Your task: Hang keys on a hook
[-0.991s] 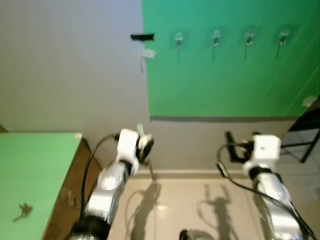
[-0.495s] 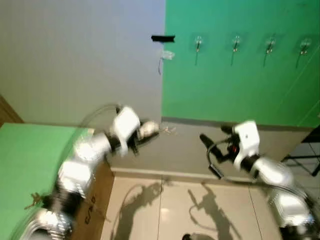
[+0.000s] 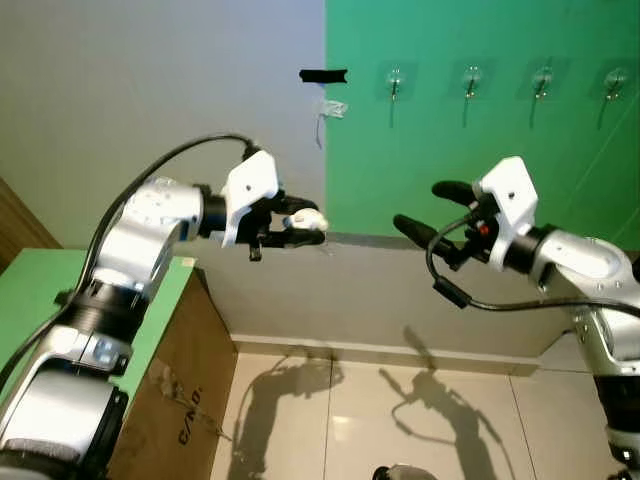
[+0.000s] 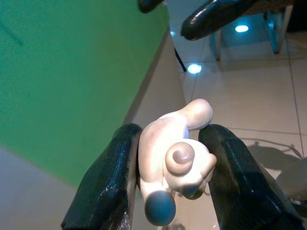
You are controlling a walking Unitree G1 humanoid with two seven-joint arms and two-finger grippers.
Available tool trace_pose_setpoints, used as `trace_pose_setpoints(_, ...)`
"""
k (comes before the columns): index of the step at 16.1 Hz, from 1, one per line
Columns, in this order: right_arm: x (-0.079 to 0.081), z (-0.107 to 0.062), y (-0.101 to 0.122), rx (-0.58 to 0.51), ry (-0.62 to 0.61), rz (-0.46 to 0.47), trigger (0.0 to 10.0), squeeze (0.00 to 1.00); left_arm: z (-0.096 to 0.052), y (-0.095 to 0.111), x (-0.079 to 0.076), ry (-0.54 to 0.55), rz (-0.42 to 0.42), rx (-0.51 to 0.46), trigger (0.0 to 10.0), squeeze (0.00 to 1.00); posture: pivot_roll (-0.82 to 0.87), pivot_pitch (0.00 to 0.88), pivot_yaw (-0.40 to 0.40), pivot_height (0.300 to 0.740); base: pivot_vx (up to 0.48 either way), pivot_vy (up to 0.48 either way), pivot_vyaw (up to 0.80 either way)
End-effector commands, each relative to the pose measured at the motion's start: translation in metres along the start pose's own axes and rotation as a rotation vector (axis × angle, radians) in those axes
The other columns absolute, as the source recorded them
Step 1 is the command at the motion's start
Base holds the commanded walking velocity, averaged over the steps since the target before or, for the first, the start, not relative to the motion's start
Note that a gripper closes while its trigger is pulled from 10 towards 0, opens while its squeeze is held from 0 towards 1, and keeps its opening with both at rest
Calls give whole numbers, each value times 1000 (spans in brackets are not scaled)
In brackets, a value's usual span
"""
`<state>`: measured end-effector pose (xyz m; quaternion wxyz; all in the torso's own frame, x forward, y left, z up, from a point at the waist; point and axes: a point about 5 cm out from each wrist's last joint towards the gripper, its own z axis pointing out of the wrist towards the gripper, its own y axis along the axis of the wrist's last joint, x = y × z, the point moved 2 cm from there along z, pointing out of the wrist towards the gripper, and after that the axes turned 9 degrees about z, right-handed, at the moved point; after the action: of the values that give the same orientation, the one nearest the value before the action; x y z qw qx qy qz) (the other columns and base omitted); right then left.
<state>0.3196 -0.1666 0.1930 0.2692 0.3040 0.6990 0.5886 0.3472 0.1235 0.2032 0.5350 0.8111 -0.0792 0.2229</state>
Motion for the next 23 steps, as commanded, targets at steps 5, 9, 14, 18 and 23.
trace_pose_setpoints(5,14,13,20,5,121,-34,10000,0,-1,33,29,-12,103,-50,10000,0,-178,0,99,740,0,0,0)
trace_pose_setpoints(9,26,22,27,-1,190,-33,10000,0,7,48,41,0,119,-48,10000,0,-163,0,104,740,0,0,0)
trace_pose_setpoints(14,35,25,29,-1,247,-21,10000,0,10,51,47,3,114,-58,10000,0,-163,0,108,740,0,0,0)
trace_pose_setpoints(18,45,29,32,-6,288,-18,10000,0,14,51,46,-14,126,-62,10000,0,-165,0,114,740,0,0,0)
trace_pose_setpoints(23,50,34,33,-5,301,-28,10000,0,15,52,51,12,130,-55,10000,0,-166,0,115,740,0,0,0)
